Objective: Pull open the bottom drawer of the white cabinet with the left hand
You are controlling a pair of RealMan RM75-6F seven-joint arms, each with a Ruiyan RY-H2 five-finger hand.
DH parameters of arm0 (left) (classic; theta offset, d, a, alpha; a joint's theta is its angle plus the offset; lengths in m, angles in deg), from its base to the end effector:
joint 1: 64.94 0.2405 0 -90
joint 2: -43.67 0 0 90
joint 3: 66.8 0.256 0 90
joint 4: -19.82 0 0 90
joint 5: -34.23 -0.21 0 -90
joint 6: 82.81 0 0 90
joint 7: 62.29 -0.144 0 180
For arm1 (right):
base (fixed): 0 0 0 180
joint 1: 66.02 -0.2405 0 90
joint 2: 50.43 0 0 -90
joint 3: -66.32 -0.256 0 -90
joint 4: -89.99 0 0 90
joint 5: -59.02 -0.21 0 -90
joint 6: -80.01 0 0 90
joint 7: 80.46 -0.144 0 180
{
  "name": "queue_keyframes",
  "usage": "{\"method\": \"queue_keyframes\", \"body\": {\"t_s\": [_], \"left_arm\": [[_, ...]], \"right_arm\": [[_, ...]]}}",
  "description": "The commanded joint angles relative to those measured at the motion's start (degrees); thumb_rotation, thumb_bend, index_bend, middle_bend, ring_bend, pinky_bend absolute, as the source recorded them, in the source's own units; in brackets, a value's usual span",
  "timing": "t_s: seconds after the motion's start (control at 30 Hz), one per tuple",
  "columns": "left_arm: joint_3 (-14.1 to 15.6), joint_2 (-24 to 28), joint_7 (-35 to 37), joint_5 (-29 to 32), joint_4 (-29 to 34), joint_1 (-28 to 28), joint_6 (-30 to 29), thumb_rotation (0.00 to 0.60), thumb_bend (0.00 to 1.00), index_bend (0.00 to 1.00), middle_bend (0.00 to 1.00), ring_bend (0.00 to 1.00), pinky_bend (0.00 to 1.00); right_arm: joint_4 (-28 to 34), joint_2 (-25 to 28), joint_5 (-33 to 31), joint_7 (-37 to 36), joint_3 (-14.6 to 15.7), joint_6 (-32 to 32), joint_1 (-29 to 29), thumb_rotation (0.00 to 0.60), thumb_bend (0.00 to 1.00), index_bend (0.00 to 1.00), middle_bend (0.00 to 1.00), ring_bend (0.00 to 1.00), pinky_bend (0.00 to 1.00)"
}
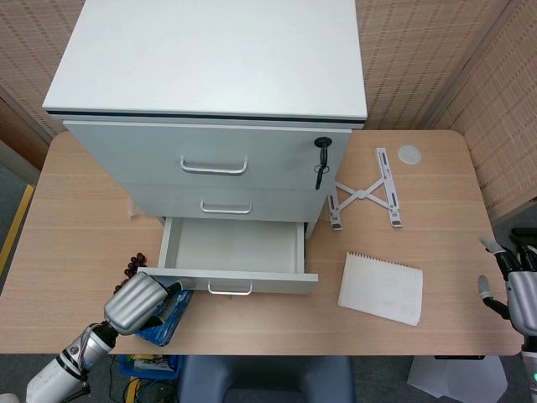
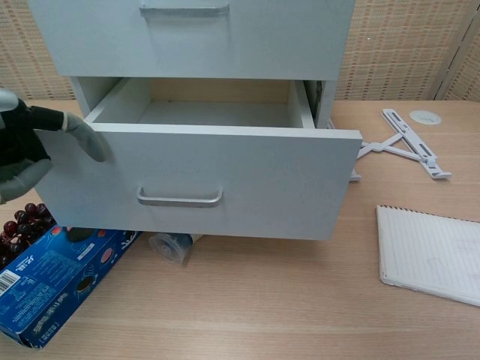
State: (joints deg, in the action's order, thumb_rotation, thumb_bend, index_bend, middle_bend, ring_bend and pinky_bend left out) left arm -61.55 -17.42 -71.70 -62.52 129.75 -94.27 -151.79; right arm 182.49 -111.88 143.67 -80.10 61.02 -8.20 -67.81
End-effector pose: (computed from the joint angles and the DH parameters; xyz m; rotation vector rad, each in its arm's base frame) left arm -0.1678 0.2215 0.0935 -2.0773 -0.7779 -1.0632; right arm -0.3191 -0.1726 0.1885 1.2970 -0.8318 0.8816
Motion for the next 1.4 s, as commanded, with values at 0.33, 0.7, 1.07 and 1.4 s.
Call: {"method": "queue_keyframes", "body": {"t_s": [0.33,0.7,1.07,1.4], "left_arm": [[0.9,4.6,2.81,2.61,-3.82,7.0,-6.69,0.6,0.63,0.32,0.78,0.75,0.88],[-3.13,0.23,4.55,13.99,-13.71,15.55,-14.91,0.6,0.63,0.33,0.55,0.53,0.64],[-5.0,-2.64,5.48,17.87,-17.7,20.32,-18.06,0.6,0.63,0.29,0.43,0.44,0.5],[-5.75,-4.85,5.88,14.7,-19.49,21.77,-20.19,0.6,0.63,0.28,0.43,0.44,0.5]], "right_arm": [[0.46,-0.01,-0.13,0.47,-0.12,0.53,-0.35,0.6,0.43,0.16,0.28,0.19,0.18],[0.68,0.12,-0.16,0.0,0.18,2.48,-1.22,0.6,0.43,0.16,0.28,0.19,0.18],[0.88,-0.07,-0.22,-0.03,0.15,3.14,-1.77,0.6,0.43,0.16,0.28,0.19,0.18],[1.0,-0.09,0.09,-0.65,0.37,2.52,-1.46,0.6,0.43,0.16,0.28,0.19,0.18]]}}
